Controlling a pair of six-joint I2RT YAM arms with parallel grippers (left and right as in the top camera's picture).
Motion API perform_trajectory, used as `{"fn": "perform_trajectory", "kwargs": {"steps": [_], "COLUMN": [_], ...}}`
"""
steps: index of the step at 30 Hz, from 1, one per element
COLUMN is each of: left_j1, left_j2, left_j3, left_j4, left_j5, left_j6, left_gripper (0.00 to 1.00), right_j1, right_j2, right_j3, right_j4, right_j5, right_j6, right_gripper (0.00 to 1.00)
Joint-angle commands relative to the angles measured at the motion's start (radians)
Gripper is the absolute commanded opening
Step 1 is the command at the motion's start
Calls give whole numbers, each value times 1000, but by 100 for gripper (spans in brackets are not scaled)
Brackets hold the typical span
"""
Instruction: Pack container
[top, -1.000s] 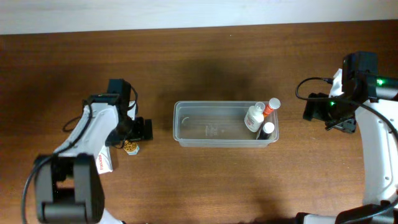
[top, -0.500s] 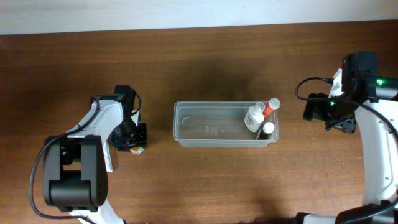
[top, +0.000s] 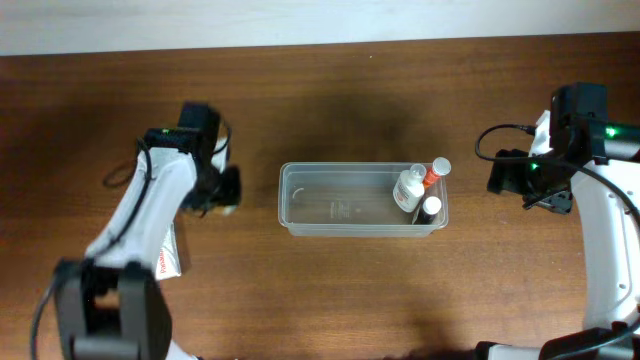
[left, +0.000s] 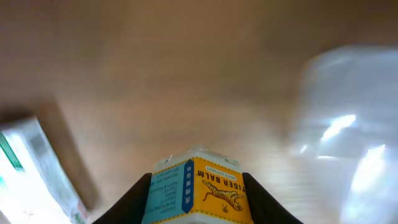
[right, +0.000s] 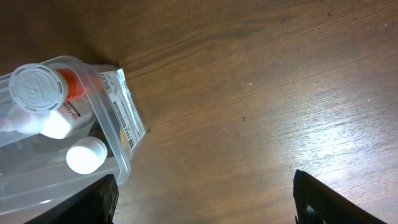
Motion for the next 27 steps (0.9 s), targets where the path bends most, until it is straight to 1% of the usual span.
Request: {"fn": "perform_trajectory", "kwargs": {"steps": [1, 3, 4, 5, 6, 9, 10, 11, 13, 14, 15, 16, 18, 19, 22, 23, 25, 26, 27], "left_j1": [-148, -229, -310, -348, -397, -463, -476, -488, -492, -492, -490, -486, -478, -473, -452, -440, -394, -372, -346], "left_j2": [-124, -132, -120, -109, -84, -21, 4, 32, 77, 93, 112, 124, 126, 117, 72, 48, -29, -60, -90], "left_j3": [71, 71, 69, 69, 69, 69, 69, 69, 69, 69, 69, 69, 70, 76, 112, 129, 158, 159, 159], "left_j4": [70, 123, 171, 190, 212, 233, 235, 235, 235, 235, 236, 238, 236, 224, 178, 155, 89, 68, 47], "left_j5": [27, 27, 26, 26, 14, -17, -18, -18, -15, -15, -16, -15, -15, -15, -36, -56, -129, -147, -159], "left_j6": [-3, -3, -3, -3, -3, -3, -2, -2, -2, -2, -2, -3, -2, -2, -2, -2, -3, -3, -3], "left_gripper": [22, 22, 22, 22, 25, 34, 39, 40, 40, 42, 47, 55, 56, 57, 68, 69, 74, 94, 99], "right_j1": [-6, -6, -6, -6, -6, -6, -6, -6, -6, -6, -6, -6, -6, -6, -6, -6, -6, -6, -6], "right_j2": [-4, -4, -4, -4, -4, -4, -4, -4, -4, -4, -4, -4, -4, -4, -4, -4, -4, -4, -4], "right_j3": [-6, -6, -6, -6, -6, -6, -6, -6, -6, -6, -6, -6, -6, -6, -6, -6, -6, -6, -6], "right_j4": [3, 3, 2, 2, 2, 2, 2, 2, 2, 1, 0, -1, -1, -2, -3, -3, -4, -4, -4], "right_j5": [-6, -6, -6, -6, -6, -6, -6, -6, -6, -6, -6, -6, -6, -6, -5, -5, -5, -5, -5], "right_j6": [-2, -2, -2, -2, -2, -2, -2, -2, -2, -2, -2, -2, -2, -3, -3, -3, -3, -3, -3], "right_gripper": [82, 82, 81, 81, 81, 81, 81, 81, 81, 81, 81, 81, 81, 81, 81, 81, 81, 81, 81]}}
